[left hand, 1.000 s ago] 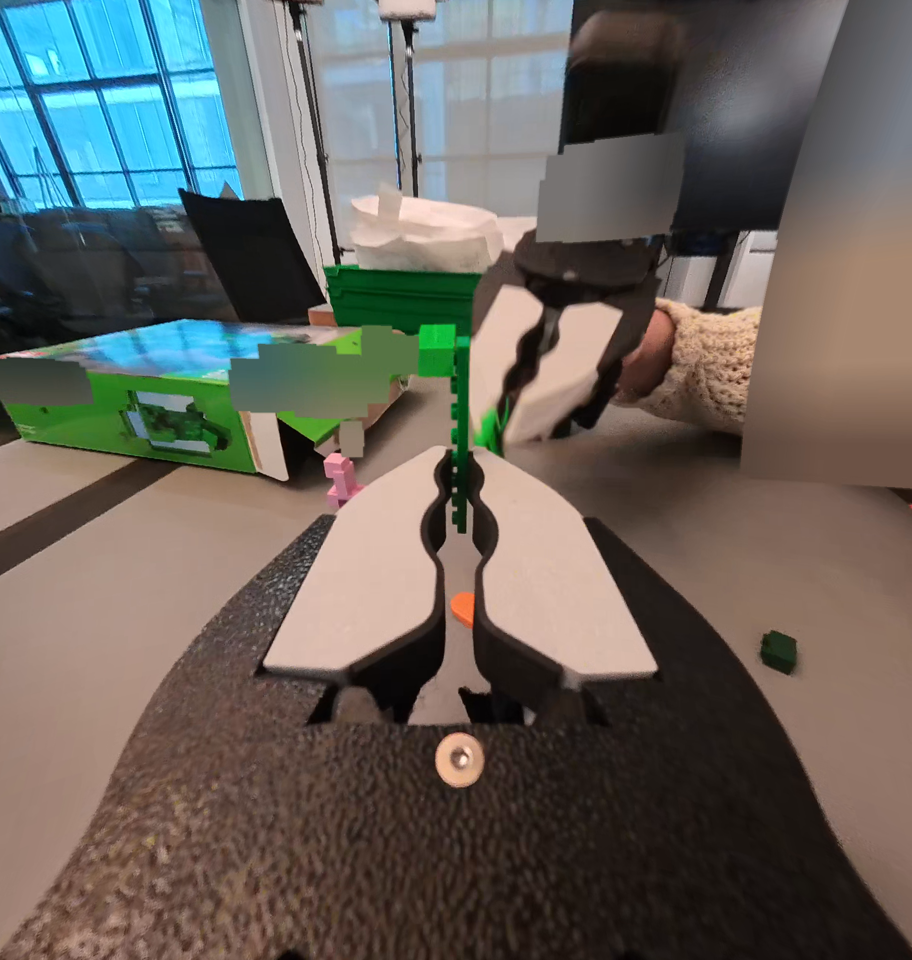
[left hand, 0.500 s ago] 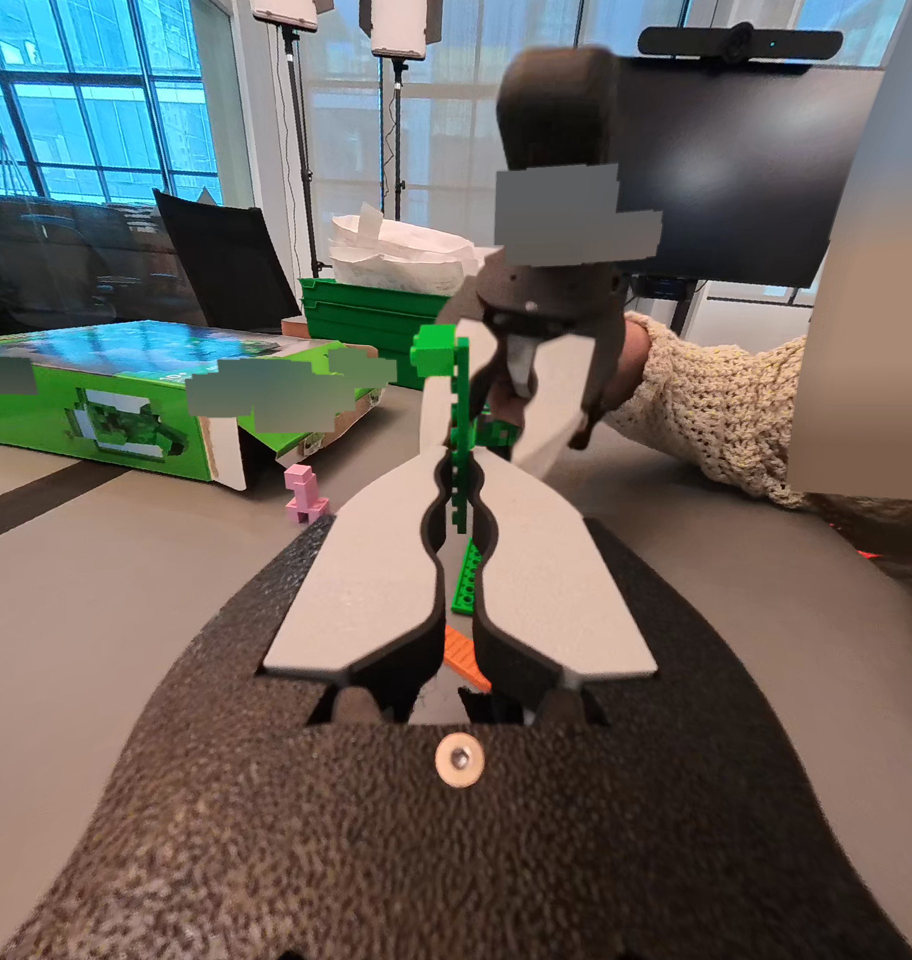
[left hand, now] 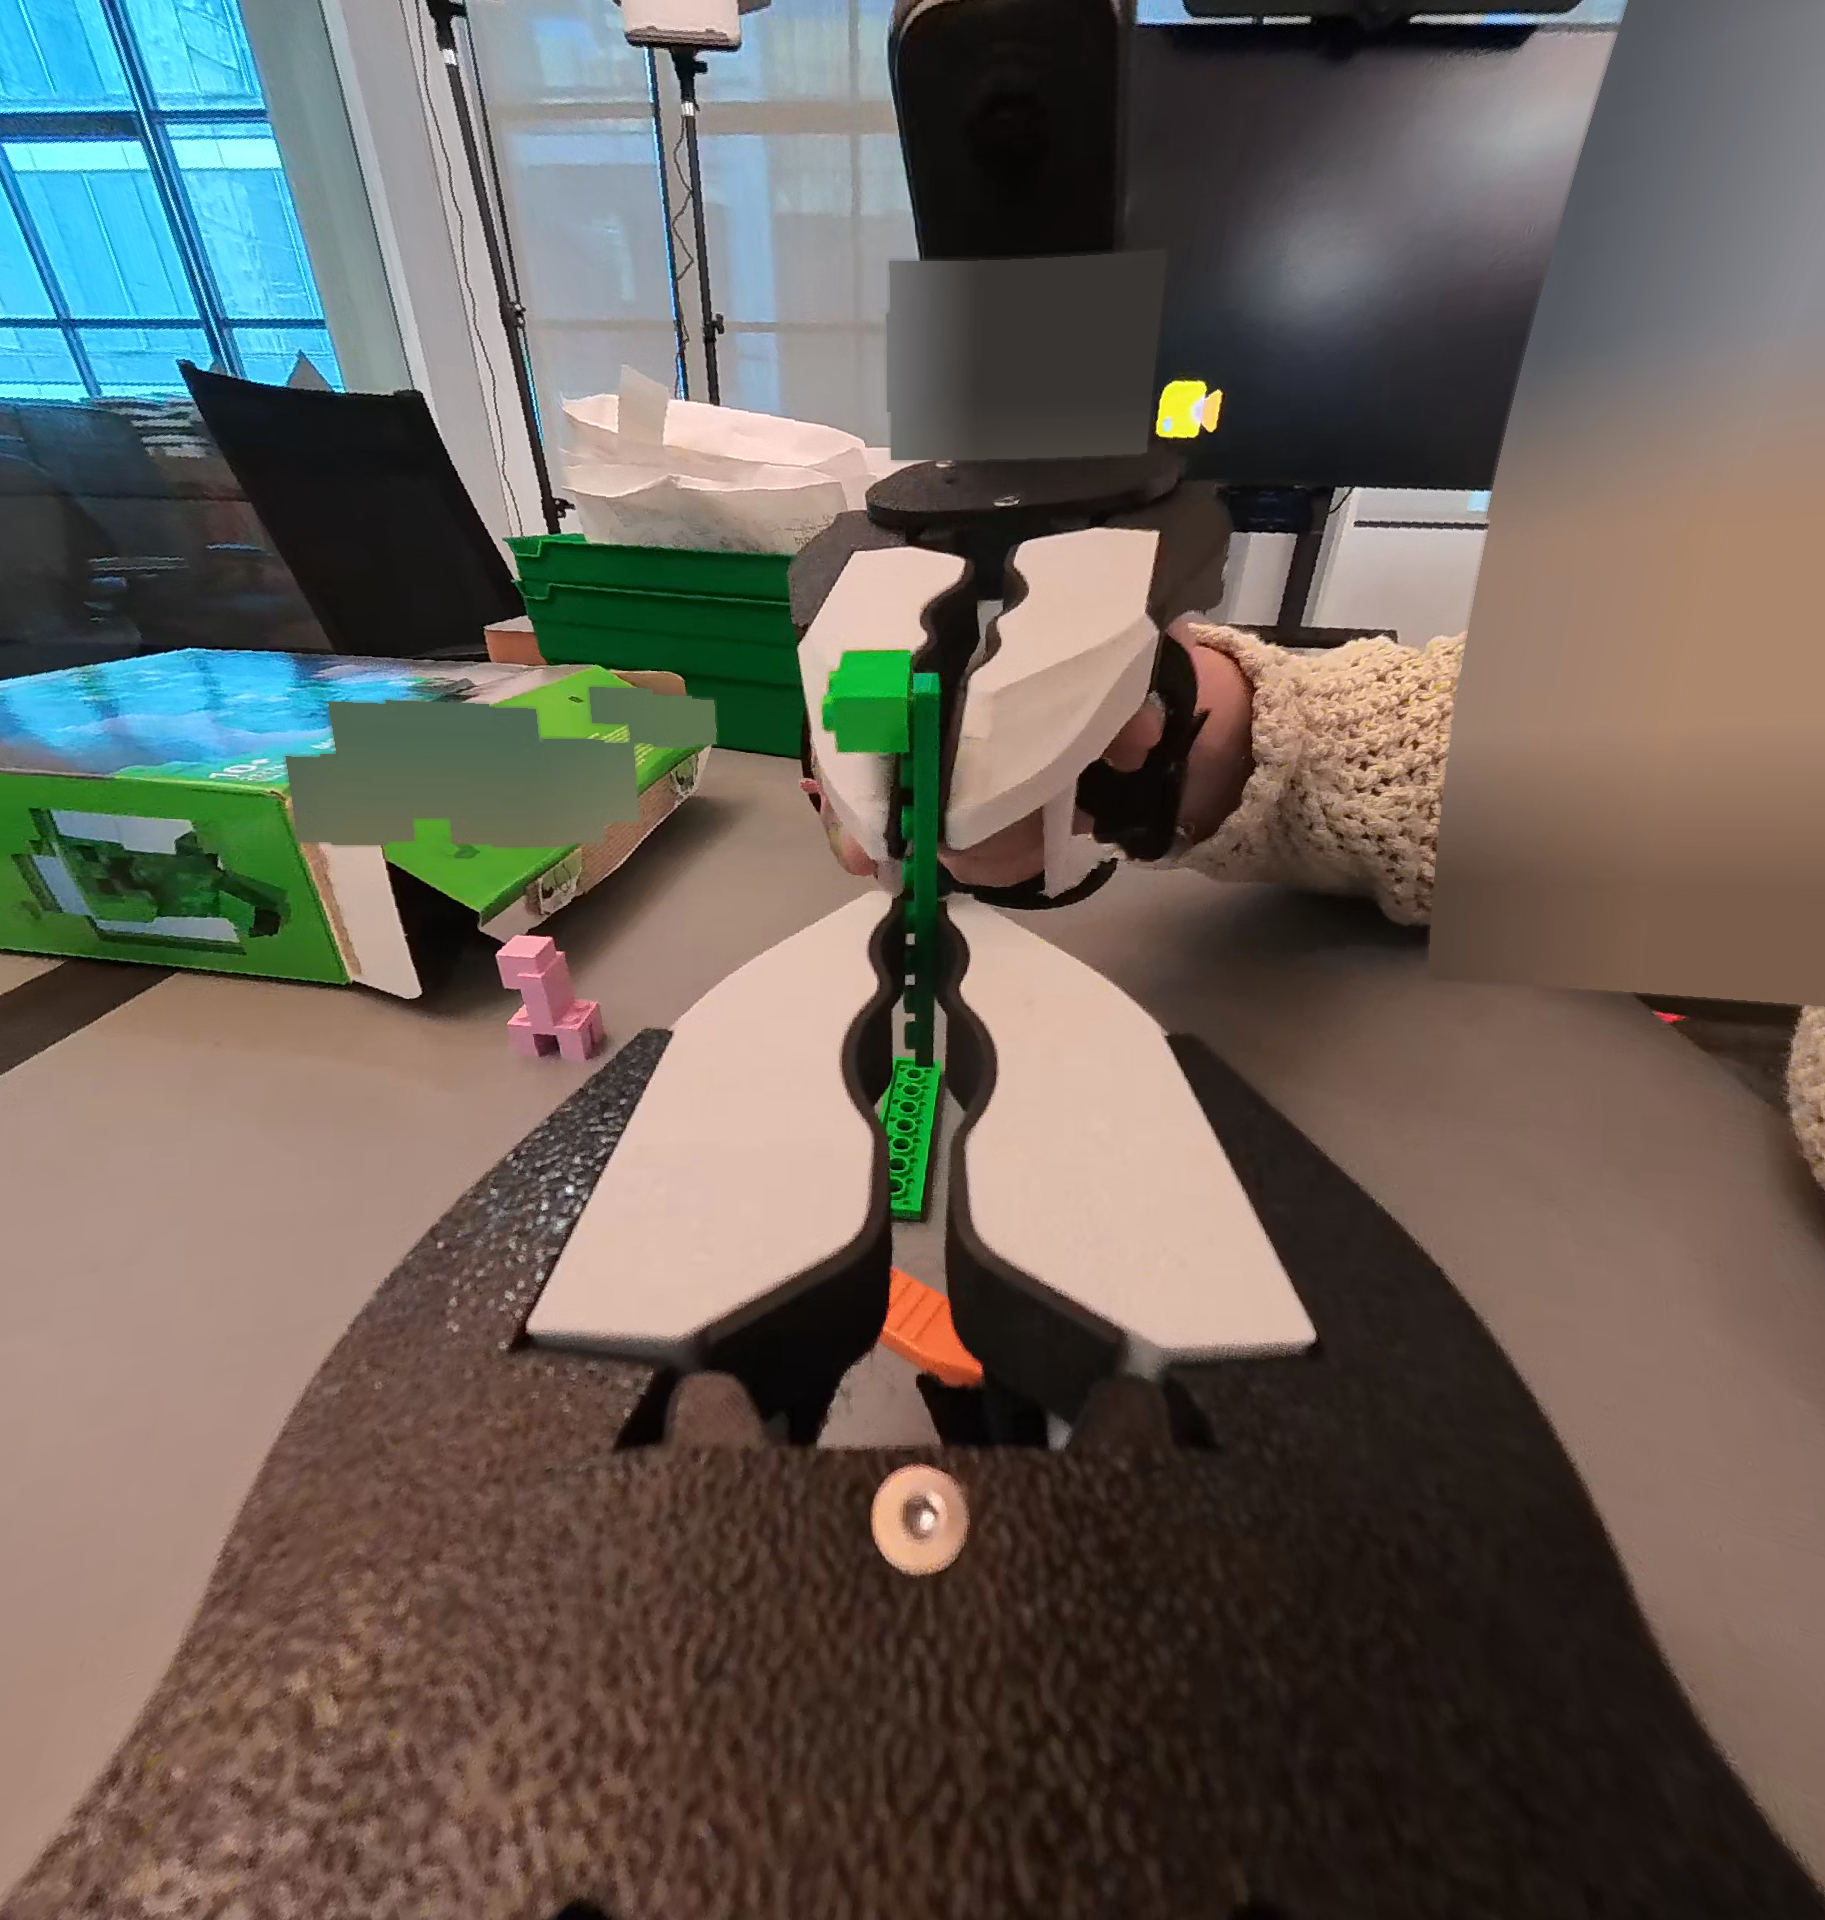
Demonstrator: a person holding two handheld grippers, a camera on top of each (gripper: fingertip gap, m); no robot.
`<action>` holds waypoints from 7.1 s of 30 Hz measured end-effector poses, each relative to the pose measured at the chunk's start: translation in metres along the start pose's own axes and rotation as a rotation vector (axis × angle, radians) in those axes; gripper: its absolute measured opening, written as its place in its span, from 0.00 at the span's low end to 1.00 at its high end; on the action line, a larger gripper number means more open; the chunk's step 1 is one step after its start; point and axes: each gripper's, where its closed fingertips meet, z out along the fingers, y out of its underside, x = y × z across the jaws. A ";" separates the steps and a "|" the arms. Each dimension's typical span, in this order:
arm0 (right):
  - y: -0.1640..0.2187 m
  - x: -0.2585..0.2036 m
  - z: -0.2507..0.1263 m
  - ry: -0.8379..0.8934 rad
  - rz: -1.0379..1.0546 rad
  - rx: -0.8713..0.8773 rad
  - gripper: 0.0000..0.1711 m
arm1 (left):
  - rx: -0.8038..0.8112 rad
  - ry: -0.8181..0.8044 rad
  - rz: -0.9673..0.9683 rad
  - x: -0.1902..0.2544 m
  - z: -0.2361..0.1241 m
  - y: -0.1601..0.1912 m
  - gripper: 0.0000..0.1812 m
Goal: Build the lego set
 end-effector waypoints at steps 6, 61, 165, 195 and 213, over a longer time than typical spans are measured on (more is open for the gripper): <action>0.002 0.001 0.000 0.006 -0.027 0.011 0.02 | -0.015 -0.012 0.013 -0.001 0.000 0.002 0.02; -0.002 -0.024 -0.004 -0.064 -0.287 0.051 0.08 | -0.084 0.123 0.172 0.025 0.003 0.012 0.02; 0.114 0.014 -0.057 0.717 0.558 -0.583 0.23 | 0.038 -0.218 0.369 -0.012 -0.028 -0.009 0.02; 0.057 0.018 -0.046 0.907 -0.314 -0.571 0.10 | 0.119 -0.168 -0.088 -0.016 -0.033 -0.018 0.02; -0.008 -0.013 -0.014 1.067 -0.829 -0.285 0.10 | 0.253 -0.014 -0.114 0.018 -0.032 -0.036 0.02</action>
